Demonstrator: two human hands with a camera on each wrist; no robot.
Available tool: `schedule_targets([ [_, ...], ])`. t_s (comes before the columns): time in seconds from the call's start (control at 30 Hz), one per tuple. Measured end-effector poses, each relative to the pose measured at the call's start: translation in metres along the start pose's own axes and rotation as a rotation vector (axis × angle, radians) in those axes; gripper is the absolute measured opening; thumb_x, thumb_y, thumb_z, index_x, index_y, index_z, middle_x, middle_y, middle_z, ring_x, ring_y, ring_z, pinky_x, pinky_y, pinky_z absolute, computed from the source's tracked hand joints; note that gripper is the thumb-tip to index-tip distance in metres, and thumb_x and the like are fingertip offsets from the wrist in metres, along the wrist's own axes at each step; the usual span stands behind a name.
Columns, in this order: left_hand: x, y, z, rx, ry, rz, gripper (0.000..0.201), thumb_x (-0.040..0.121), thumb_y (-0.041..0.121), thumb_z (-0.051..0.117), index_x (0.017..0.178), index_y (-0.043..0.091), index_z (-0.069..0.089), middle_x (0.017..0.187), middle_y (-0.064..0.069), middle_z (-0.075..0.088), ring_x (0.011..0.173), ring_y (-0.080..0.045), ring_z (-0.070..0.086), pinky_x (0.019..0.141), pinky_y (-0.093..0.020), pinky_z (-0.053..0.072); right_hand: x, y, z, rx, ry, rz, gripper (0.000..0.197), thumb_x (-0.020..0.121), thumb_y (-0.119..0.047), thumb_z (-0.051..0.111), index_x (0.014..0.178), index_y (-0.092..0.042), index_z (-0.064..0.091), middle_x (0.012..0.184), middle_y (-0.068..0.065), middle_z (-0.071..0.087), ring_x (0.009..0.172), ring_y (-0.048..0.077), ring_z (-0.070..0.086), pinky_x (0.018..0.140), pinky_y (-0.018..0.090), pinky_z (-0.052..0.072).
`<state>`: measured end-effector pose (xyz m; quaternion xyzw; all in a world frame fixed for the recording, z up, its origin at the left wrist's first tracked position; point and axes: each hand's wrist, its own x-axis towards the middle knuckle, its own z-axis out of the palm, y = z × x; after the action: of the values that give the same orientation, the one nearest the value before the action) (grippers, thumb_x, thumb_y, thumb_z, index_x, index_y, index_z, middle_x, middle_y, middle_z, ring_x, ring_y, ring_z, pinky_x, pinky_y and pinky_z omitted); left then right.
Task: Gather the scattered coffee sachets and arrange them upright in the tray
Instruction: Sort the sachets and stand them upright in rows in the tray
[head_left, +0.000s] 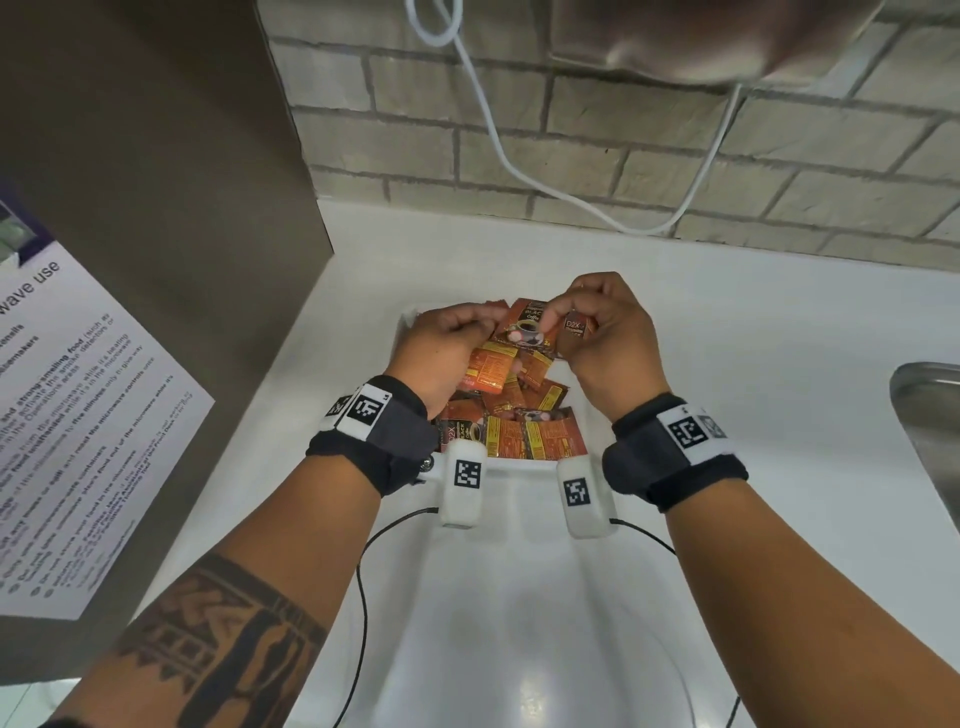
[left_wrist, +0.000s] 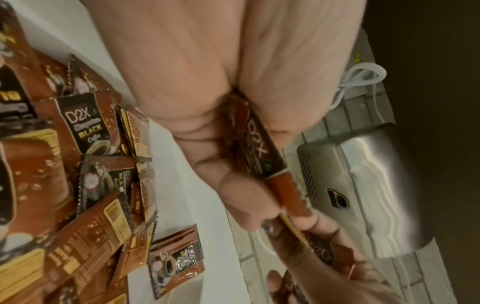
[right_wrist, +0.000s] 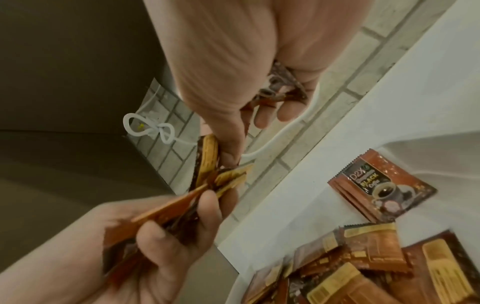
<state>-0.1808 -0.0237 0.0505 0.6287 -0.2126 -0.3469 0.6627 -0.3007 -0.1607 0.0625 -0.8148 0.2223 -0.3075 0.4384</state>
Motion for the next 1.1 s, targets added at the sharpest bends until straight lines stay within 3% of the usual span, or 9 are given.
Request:
schedule_targets([
  [0.2,0.0,-0.007,-0.004,0.128,-0.013,0.116,0.029,0.082,0.025,0.082,0.109,0.016,0.075,0.113,-0.003,0.074,0.095,-0.03,0.074,0.093,-0.052,0.056,-0.004,0.006,0.003,0.109,0.017,0.055,0.04,0.084,0.011,0.063,0.082,-0.027,0.073,0.101,-0.005,0.061,0.092,0.002,0.061,0.085,0.041,0.058],
  [0.33,0.003,-0.009,-0.005,0.175,0.042,0.136,0.035,0.074,0.039,0.084,0.107,0.028,0.076,0.116,0.005,0.074,0.102,-0.026,0.072,0.097,-0.05,0.054,0.0,0.002,-0.001,0.546,0.003,0.44,0.016,0.098,-0.009,0.059,0.112,-0.015,0.063,0.093,0.001,0.065,0.079,0.017,0.064,0.073,0.038,0.056],
  [0.43,0.003,-0.009,0.001,0.204,0.018,0.168,0.037,0.073,0.045,0.084,0.107,0.034,0.075,0.113,0.008,0.074,0.103,-0.024,0.072,0.099,-0.05,0.052,0.002,0.001,0.004,0.61,-0.161,0.541,0.053,0.086,-0.041,0.077,0.124,-0.009,0.06,0.108,0.005,0.072,0.096,0.025,0.07,0.079,0.038,0.058],
  [0.57,0.005,-0.008,0.006,0.206,-0.011,0.213,0.023,0.084,0.032,0.079,0.107,0.03,0.076,0.112,0.006,0.075,0.108,-0.02,0.069,0.099,-0.051,0.052,0.002,-0.003,0.01,0.619,-0.126,0.489,0.034,0.091,-0.009,0.071,0.124,-0.007,0.061,0.108,0.013,0.072,0.094,0.029,0.07,0.071,0.037,0.058],
  [0.63,0.005,-0.005,0.001,0.271,0.004,0.225,0.017,0.091,0.029,0.071,0.106,0.034,0.076,0.114,0.009,0.074,0.106,-0.018,0.07,0.097,-0.049,0.054,0.005,-0.001,0.004,0.697,-0.109,0.495,0.037,0.093,0.005,0.059,0.128,-0.008,0.059,0.107,0.018,0.067,0.095,0.033,0.067,0.084,0.049,0.058],
  [0.7,0.006,-0.004,-0.007,0.291,0.016,0.228,0.018,0.095,0.02,0.067,0.106,0.031,0.076,0.117,0.006,0.072,0.097,-0.017,0.073,0.091,-0.042,0.058,0.009,0.002,-0.003,0.692,-0.122,0.519,0.045,0.093,0.013,0.049,0.131,-0.011,0.057,0.11,0.02,0.065,0.094,0.028,0.07,0.092,0.049,0.053],
  [0.83,0.007,0.001,-0.014,0.304,-0.081,0.185,0.018,0.094,0.01,0.068,0.102,0.024,0.076,0.115,0.002,0.074,0.09,-0.026,0.075,0.09,-0.051,0.057,0.016,-0.001,-0.012,0.512,-0.103,0.438,0.03,0.093,0.0,0.064,0.121,-0.01,0.06,0.091,0.012,0.065,0.076,0.023,0.064,0.078,0.041,0.052],
  [0.97,0.009,0.004,-0.01,0.464,-0.157,0.221,0.011,0.088,0.015,0.075,0.096,0.021,0.075,0.105,0.014,0.076,0.108,-0.007,0.067,0.109,-0.048,0.044,0.021,-0.008,-0.014,0.336,-0.326,0.416,0.041,0.08,-0.011,0.083,0.117,-0.008,0.064,0.085,0.006,0.067,0.074,0.02,0.063,0.071,0.035,0.054],
  [1.1,0.011,0.01,-0.007,0.392,-0.053,0.231,0.025,0.067,0.04,0.084,0.08,0.032,0.064,0.085,0.006,0.071,0.086,-0.021,0.066,0.088,-0.057,0.054,0.022,-0.002,-0.019,0.386,-0.389,0.478,0.045,0.081,0.0,0.078,0.123,-0.003,0.061,0.104,0.014,0.073,0.096,0.029,0.071,0.091,0.046,0.058],
])
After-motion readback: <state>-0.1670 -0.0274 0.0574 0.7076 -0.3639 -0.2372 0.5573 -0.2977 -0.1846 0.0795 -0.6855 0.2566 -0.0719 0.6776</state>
